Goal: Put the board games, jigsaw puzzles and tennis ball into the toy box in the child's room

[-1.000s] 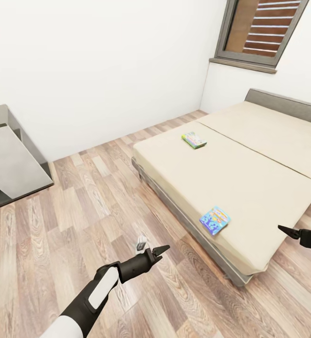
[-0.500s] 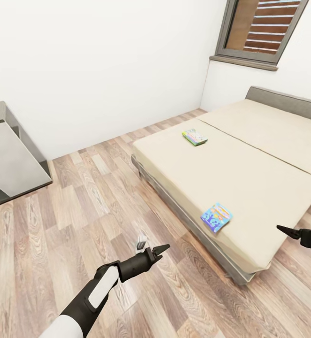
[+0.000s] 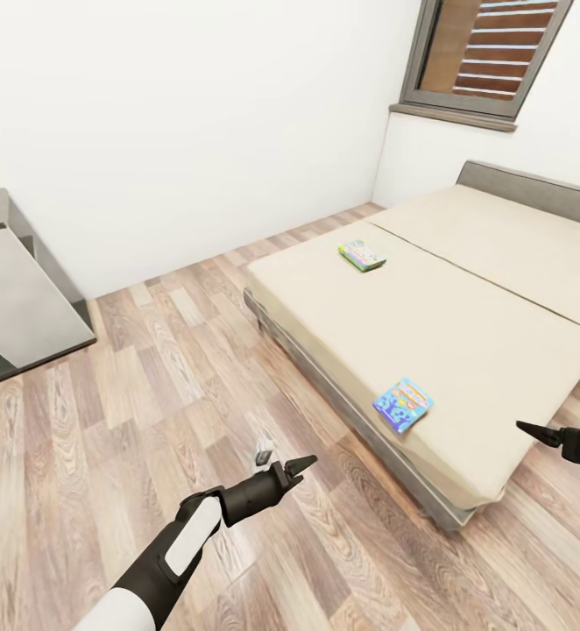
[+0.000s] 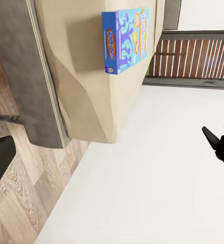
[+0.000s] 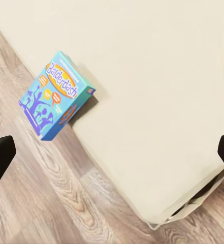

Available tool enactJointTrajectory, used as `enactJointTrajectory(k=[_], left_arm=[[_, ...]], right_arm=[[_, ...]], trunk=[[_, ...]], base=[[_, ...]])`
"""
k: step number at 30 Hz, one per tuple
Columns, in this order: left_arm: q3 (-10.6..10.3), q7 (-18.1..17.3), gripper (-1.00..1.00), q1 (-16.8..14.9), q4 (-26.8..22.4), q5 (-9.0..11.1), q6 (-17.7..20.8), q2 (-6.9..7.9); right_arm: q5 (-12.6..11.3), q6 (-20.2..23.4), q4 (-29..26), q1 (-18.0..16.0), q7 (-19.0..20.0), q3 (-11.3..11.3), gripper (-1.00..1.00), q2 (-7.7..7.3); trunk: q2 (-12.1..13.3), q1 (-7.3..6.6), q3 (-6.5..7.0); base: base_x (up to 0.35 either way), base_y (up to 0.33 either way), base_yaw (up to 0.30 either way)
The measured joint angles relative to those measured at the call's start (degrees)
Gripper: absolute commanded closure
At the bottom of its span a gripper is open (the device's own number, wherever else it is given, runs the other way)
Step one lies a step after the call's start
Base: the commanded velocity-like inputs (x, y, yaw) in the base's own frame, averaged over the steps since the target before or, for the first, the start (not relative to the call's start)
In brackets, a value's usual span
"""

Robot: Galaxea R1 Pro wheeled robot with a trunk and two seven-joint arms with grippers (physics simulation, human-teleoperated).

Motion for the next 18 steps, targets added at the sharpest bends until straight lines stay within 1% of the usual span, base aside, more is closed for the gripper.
enactJointTrajectory(k=[6, 11, 18], left_arm=[[-0.06, -0.09, -1.00, 0.14, -0.02, -0.04, -0.49, -0.05], [-0.08, -0.62, -1.00, 0.41, -0.03, -0.34, -1.38, -0.01], [-0.09, -3.22, -1.00, 0.68, -0.04, -0.93, -2.58, 0.06]], right_arm=[[0.00, 0.16, 0.00, 0.05, 0.11, 0.01, -1.00, -0.34], [0.00, 0.24, 0.00, 0.08, 0.18, 0.02, -1.00, -0.56], [0.00, 0.29, 0.00, 0.07, 0.22, -0.03, -1.00, -0.69]], trunk=[[0.00, 0.00, 0.00], [0.00, 0.00, 0.00], [0.00, 0.00, 0.00]], base=[[0.000, 0.000, -0.148], [0.000, 0.000, -0.097], [0.000, 0.000, -0.045]])
